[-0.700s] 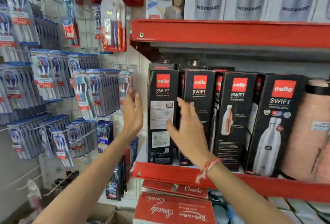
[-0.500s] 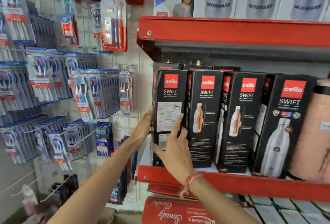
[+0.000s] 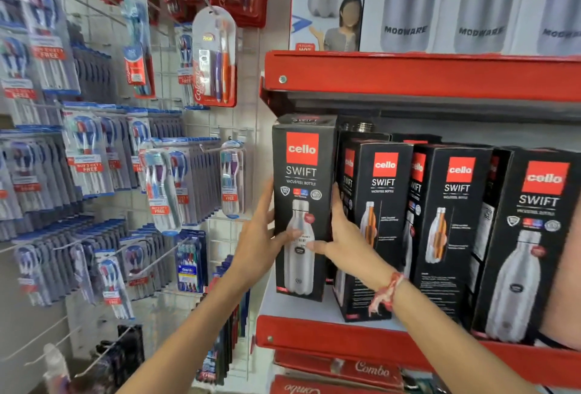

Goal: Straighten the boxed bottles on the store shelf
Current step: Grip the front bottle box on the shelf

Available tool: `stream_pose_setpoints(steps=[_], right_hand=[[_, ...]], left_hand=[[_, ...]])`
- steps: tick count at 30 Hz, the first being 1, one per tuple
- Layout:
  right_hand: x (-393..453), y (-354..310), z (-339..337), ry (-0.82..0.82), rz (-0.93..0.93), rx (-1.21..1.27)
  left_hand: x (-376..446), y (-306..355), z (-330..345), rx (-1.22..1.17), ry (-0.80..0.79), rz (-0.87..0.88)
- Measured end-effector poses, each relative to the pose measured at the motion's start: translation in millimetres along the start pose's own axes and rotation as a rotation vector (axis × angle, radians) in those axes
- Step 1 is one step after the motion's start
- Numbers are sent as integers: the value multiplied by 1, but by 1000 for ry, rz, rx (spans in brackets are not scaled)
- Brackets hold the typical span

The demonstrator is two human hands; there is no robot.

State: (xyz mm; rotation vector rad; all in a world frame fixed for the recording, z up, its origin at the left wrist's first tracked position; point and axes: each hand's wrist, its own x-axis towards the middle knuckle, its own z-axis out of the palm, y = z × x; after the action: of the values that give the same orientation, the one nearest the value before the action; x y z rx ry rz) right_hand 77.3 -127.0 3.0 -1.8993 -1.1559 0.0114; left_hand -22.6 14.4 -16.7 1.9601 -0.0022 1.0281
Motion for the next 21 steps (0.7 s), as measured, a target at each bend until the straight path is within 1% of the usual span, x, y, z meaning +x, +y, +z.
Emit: stream_pose_setpoints(steps=[4, 9, 10, 12, 13, 15, 17, 18, 19, 20, 21], right_hand=[[1, 8, 10, 38, 39, -43], [-4, 15, 18, 63, 37, -58], [-6, 15, 18, 71, 38, -80], [-13, 13, 16, 111, 24, -207], [-17, 12, 15, 167, 3, -272], [-29, 9, 12, 351, -78, -299], [-40, 8, 6, 613, -194, -328], [-42, 9, 2, 729, -211, -379], [-44, 10, -2, 802, -187, -418], [-43, 11, -5, 824, -131, -438], [-41, 12, -6, 808, -52, -431]], left_hand=[[-2, -8, 9, 124, 15, -29], [-4, -17, 16, 151, 33, -47], [-3, -18, 17, 173, 25, -39], [-2, -18, 19, 202, 13, -40], [-2, -19, 20, 209, 18, -44], [-5, -19, 21, 204, 43, -59], [-9, -17, 23, 171, 74, -87], [-11, -15, 24, 179, 96, -98], [-12, -13, 26, 206, 127, -100], [-12, -10, 27, 239, 167, -87], [-12, -6, 29, 270, 208, -62]])
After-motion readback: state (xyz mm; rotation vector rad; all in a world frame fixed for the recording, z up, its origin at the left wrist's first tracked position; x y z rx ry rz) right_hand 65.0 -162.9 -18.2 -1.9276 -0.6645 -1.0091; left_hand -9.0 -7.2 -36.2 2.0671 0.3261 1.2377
